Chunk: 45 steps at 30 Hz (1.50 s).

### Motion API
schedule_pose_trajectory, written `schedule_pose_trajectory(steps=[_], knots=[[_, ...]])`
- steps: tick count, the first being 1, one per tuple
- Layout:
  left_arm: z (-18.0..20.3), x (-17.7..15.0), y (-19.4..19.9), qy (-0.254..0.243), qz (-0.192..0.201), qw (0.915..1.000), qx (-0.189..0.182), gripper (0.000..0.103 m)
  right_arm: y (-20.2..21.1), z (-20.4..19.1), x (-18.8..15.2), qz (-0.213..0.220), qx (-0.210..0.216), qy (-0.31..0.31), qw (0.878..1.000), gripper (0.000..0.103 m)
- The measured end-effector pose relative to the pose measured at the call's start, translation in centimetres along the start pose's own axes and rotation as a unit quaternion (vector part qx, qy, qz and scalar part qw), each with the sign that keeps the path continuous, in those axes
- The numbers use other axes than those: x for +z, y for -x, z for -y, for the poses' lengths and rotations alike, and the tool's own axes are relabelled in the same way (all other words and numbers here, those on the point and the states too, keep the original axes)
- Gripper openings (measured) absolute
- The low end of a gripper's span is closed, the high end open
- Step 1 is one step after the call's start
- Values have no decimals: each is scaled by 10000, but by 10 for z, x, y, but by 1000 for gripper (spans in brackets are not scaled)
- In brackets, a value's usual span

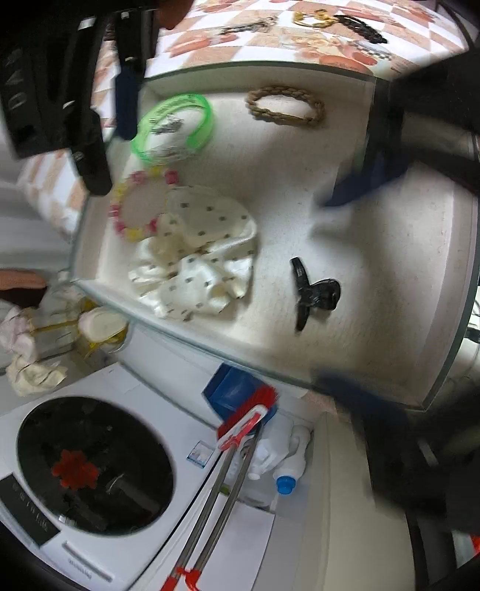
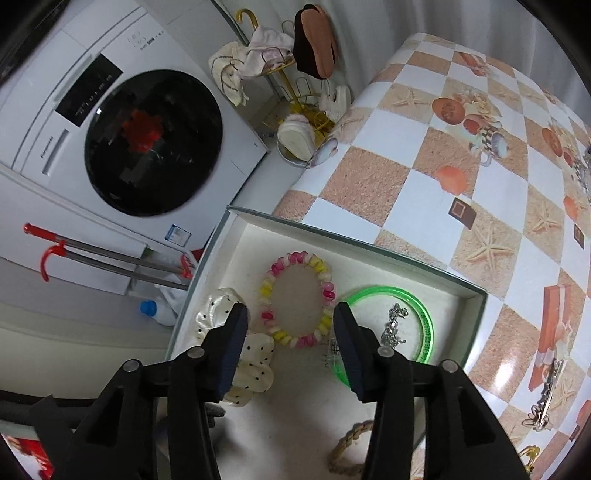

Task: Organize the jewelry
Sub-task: 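Open the left tool to drop the claw clip while the right tool releases the bracelet, then move both tools back over the table toward the silver hair pin and yellow hair tie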

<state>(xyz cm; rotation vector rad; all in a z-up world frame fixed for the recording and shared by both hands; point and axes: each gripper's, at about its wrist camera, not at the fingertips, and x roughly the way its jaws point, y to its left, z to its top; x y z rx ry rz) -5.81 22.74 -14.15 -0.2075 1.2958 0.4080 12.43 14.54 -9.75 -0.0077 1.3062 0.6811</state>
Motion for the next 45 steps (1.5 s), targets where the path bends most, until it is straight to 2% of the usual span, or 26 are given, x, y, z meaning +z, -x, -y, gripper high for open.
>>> schedule_pose_trajectory(steps=[1,8,12,16,17,26,33,41,45], knots=[[1,0,4,-41,78,10000,12,101,3,1,-1,22,23,-26,10000,56],[9,4,6,-174,-5,9998,7,101,27,25,-19,113,31,-389,9992,56],[19,4,11,-350,23,9994,-13,102,44,50,-33,171,-58,-682,9975,71],[35,7,17,-562,88,9984,-63,103,64,82,-51,261,-212,-999,9944,76],[39,9,18,-622,104,9980,-87,103,70,90,-56,286,-254,-1084,9934,83],[84,30,32,-1045,144,9937,-386,103,116,166,-106,406,-843,-1895,9774,84],[132,43,41,-1370,238,9879,-682,103,135,210,-157,254,-1233,-2383,9630,84],[184,54,42,-1588,88,9806,-1143,103,144,232,-199,171,-1380,-2784,9504,84],[209,61,35,-1628,-32,9782,-1289,103,142,236,-211,124,-1343,-2885,9479,84]])
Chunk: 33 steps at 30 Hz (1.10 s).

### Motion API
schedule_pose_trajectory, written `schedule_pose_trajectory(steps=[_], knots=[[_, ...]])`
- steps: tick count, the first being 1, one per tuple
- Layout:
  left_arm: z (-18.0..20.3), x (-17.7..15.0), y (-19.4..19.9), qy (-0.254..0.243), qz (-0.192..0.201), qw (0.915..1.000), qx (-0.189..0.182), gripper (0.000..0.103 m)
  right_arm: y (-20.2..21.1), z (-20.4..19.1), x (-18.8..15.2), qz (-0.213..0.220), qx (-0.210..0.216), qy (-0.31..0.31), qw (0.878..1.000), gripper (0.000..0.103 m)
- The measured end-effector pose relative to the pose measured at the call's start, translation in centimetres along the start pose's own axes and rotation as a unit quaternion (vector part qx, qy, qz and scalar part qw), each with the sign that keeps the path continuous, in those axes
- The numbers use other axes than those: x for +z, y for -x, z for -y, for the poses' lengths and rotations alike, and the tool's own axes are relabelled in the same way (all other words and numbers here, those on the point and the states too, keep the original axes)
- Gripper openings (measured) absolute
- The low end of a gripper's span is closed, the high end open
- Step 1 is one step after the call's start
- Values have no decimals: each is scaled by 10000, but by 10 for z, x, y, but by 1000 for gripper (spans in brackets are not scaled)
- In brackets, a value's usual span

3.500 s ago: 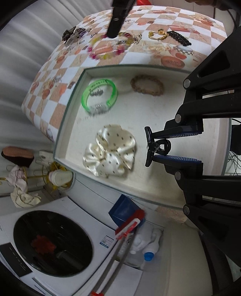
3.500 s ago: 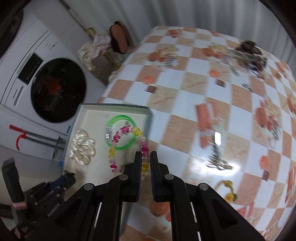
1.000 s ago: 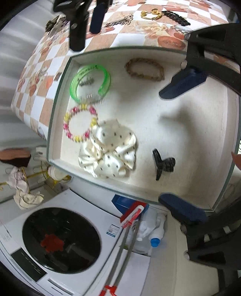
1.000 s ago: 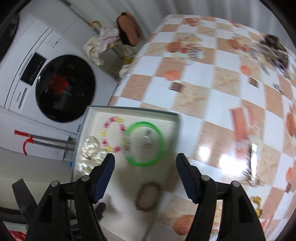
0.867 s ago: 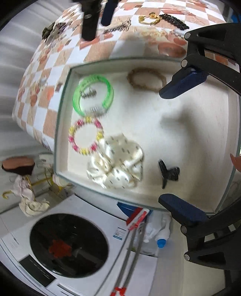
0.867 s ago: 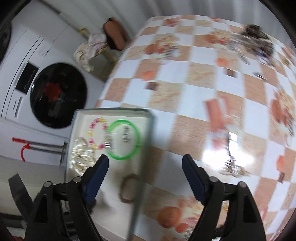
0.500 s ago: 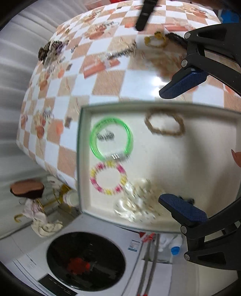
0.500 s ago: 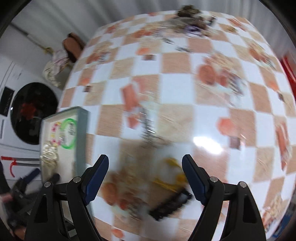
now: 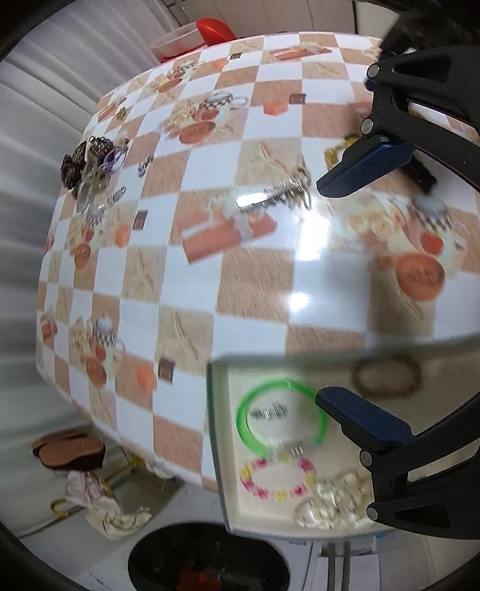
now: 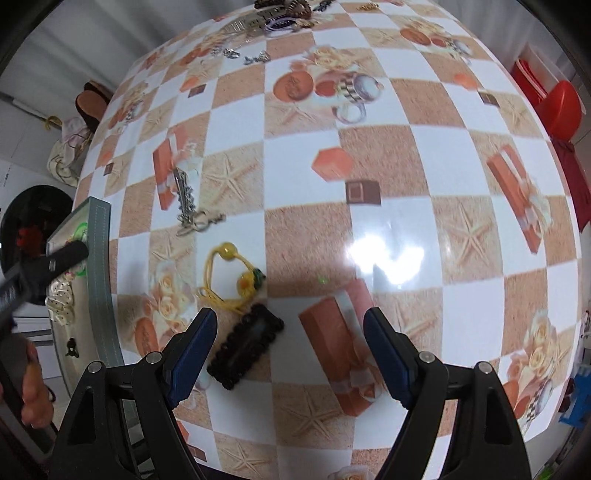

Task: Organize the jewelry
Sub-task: 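Move both tools back over the table toward the silver hair pin and yellow hair tie, then grasp the long silver hair pin with the left tool while the right tool grasps the yellow flower hair tie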

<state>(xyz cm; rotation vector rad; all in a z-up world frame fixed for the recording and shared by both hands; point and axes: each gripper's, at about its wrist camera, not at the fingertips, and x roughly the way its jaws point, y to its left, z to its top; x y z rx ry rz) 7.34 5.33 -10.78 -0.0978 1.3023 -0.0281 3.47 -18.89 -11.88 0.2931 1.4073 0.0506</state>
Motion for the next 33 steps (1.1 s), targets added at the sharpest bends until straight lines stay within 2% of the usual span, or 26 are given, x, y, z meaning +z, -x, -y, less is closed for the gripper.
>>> schedule_pose_trajectory(steps=[13,15,17,20,22,25,28,30,31,32,33], knots=[[39,27,-42,-36,-260,9994,-224,103,-15,2,-18,-274,165,-246,9992,84],[45,31,-48,-103,-309,9991,-284,93,-19,-2,-22,-308,178,-314,9989,84],[50,35,-57,-131,-401,9986,-333,93,-23,-7,-27,-290,152,-355,9988,84],[55,38,-64,-168,-439,9981,-407,93,-27,-19,-32,-131,-46,-321,9994,83],[60,40,-69,-259,-479,9975,-456,83,-28,-27,-33,-6,-161,-233,9996,83],[65,41,-76,-374,-584,9965,-457,81,-31,-38,-37,179,-495,-47,9986,82],[73,40,-77,-568,-574,9958,-429,75,-33,-49,-42,291,-880,307,9952,77],[78,40,-77,-643,-569,9952,-466,74,-33,-53,-45,319,-1043,407,9932,64],[79,39,-77,-685,-559,9951,-453,66,-32,-54,-46,362,-1139,485,9916,62],[82,39,-77,-733,-546,9949,-419,64,-32,-55,-47,385,-1141,535,9913,57],[85,37,-77,-822,-538,9944,-390,64,-30,-54,-48,396,-1144,561,9911,45]])
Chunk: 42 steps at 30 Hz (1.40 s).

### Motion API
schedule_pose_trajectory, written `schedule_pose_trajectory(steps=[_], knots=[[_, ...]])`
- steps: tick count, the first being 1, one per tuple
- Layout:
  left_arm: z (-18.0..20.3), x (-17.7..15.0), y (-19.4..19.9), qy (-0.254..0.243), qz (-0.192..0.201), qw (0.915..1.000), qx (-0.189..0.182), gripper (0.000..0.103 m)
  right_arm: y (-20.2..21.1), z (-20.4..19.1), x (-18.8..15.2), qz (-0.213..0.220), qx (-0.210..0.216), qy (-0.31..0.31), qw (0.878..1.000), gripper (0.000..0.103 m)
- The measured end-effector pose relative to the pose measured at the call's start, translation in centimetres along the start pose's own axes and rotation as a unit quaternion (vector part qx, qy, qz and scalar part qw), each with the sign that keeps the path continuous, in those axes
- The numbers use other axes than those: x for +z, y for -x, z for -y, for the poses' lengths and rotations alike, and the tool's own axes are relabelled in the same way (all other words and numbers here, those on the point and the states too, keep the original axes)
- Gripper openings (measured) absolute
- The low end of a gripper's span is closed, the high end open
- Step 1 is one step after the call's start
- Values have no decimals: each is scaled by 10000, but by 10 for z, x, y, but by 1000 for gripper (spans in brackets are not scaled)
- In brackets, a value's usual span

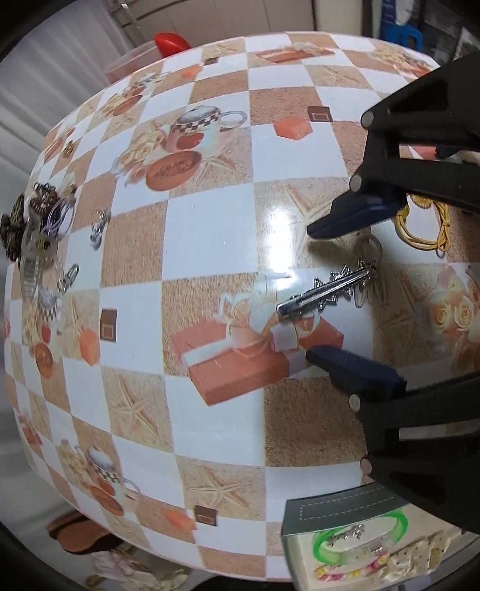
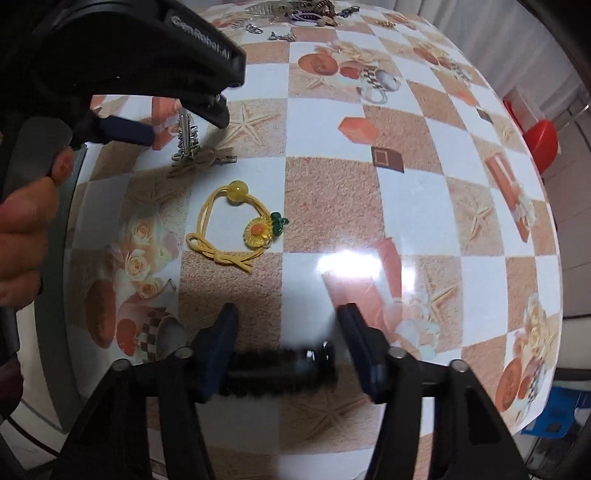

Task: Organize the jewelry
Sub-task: 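Grasp the long silver hair pin with the left tool while the right tool grasps the yellow flower hair tie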

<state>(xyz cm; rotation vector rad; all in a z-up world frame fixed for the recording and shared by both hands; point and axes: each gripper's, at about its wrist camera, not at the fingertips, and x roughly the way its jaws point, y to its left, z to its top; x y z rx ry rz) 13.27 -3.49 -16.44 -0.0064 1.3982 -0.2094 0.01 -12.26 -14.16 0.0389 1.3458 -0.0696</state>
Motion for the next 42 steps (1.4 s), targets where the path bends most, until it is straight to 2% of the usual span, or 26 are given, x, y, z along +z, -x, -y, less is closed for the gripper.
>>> schedule_pose_trajectory(steps=[1,2,4,5,7,14,17,21,23,28,29,30,31,32,37,40,42], knots=[[1,0,0,-22,-3,10000,-10,59,2,-1,1,26,6,34,10000,36],[4,-2,0,-60,2,10000,-11,54,3,-1,2,41,20,76,10000,21],[8,-4,0,-180,16,9998,37,40,3,0,4,17,55,89,9999,13],[8,-5,1,-187,28,9998,18,37,3,2,6,6,76,52,10000,8],[7,-7,1,-164,34,9998,-44,22,3,9,8,-36,233,-86,9997,6],[-4,-13,14,-32,201,9997,-115,22,2,38,15,-188,851,-650,9941,3],[-9,-17,23,21,261,9996,-123,22,2,50,17,-225,982,-862,9912,3],[-13,-22,33,57,341,9993,-118,22,3,66,20,-220,1159,-959,9884,3],[-14,-26,36,54,372,9992,-99,22,-2,79,24,-309,1428,-946,9847,3],[-21,-35,43,87,397,9991,-72,22,-9,66,36,-335,1712,-781,9816,9],[-23,-36,45,99,401,9991,-58,22,-9,63,39,-295,1743,-748,9814,21],[-24,-37,46,106,410,9991,-51,22,-8,61,40,-275,1757,-728,9814,42],[-24,-37,46,114,416,9991,-46,22,-7,58,43,-210,1762,-704,9816,52],[-26,-38,47,130,428,9990,-41,22,-4,55,46,-91,1740,-660,9825,57],[-29,-40,50,182,457,9988,-57,22,-9,37,55,-125,1470,-359,9884,56],[-30,-42,52,189,469,9987,-62,22,-12,24,58,-120,1111,-44,9937,43],[-30,-45,54,187,481,9987,-53,22,-11,18,57,-116,860,198,9960,15]])
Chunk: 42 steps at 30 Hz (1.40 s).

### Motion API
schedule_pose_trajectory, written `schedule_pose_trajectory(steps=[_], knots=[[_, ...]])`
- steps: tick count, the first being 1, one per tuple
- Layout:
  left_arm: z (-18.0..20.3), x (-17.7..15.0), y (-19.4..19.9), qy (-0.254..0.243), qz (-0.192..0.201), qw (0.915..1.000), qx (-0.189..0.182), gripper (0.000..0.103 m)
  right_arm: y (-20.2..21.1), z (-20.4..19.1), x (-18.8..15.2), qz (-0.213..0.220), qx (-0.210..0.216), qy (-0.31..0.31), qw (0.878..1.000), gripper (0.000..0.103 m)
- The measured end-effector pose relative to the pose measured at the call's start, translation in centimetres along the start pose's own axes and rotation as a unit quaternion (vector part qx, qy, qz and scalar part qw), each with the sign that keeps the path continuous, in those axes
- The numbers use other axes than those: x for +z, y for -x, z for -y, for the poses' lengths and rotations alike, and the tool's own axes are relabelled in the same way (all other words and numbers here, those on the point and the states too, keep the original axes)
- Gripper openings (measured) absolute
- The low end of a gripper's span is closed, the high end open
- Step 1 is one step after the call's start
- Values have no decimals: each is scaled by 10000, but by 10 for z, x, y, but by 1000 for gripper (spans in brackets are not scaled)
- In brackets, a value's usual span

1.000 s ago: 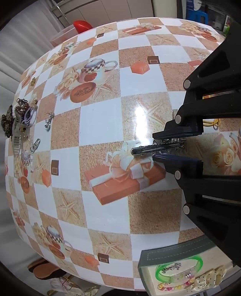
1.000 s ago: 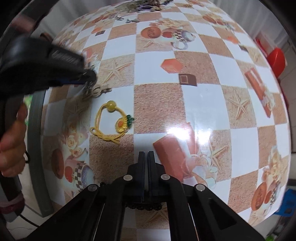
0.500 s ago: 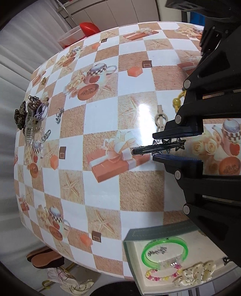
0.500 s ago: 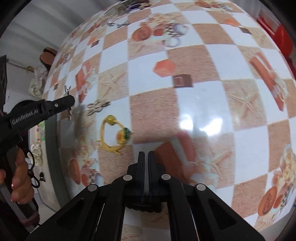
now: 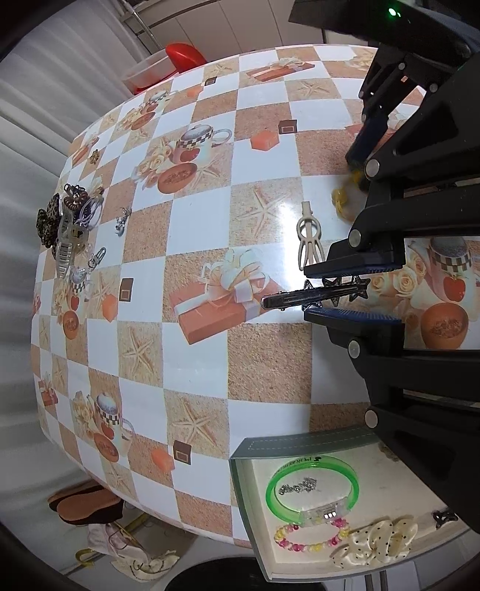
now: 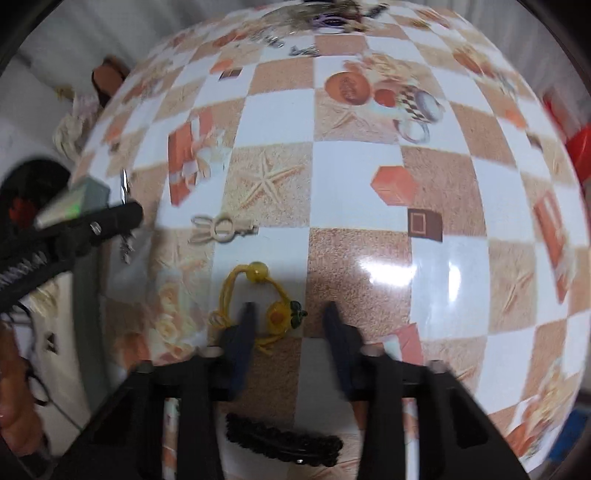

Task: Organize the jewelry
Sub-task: 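Grasp the long silver hair pin with the left tool while the right tool grasps the yellow flower hair tie, then carry the silver hair pin and yellow hair tie over the white tray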

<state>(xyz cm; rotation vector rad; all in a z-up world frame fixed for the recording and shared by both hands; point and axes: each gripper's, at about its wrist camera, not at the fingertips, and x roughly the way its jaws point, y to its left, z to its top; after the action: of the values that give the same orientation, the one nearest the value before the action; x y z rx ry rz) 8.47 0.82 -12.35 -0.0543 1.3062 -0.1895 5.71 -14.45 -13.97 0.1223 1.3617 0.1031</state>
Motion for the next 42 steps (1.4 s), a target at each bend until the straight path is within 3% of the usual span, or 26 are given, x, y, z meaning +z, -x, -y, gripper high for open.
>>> schedule_pose_trajectory(steps=[4,7,12,22,33,42], knots=[[-4,-5,6,39,19,10000,-1,22,0,1,0,-28,-35,20,10000,14],[-10,-10,12,90,46,9999,0,22,5,11,0,1,285,-236,9993,14],[-23,-19,21,214,57,9998,19,22,18,21,2,89,425,-413,9982,14],[-61,-47,45,550,136,9982,193,22,48,7,16,298,642,-341,9969,14],[-119,-100,67,1268,43,9909,438,22,75,-56,37,527,1118,295,9919,14],[-161,-142,78,1874,20,9805,599,22,72,-134,38,379,1627,1053,9803,14]])
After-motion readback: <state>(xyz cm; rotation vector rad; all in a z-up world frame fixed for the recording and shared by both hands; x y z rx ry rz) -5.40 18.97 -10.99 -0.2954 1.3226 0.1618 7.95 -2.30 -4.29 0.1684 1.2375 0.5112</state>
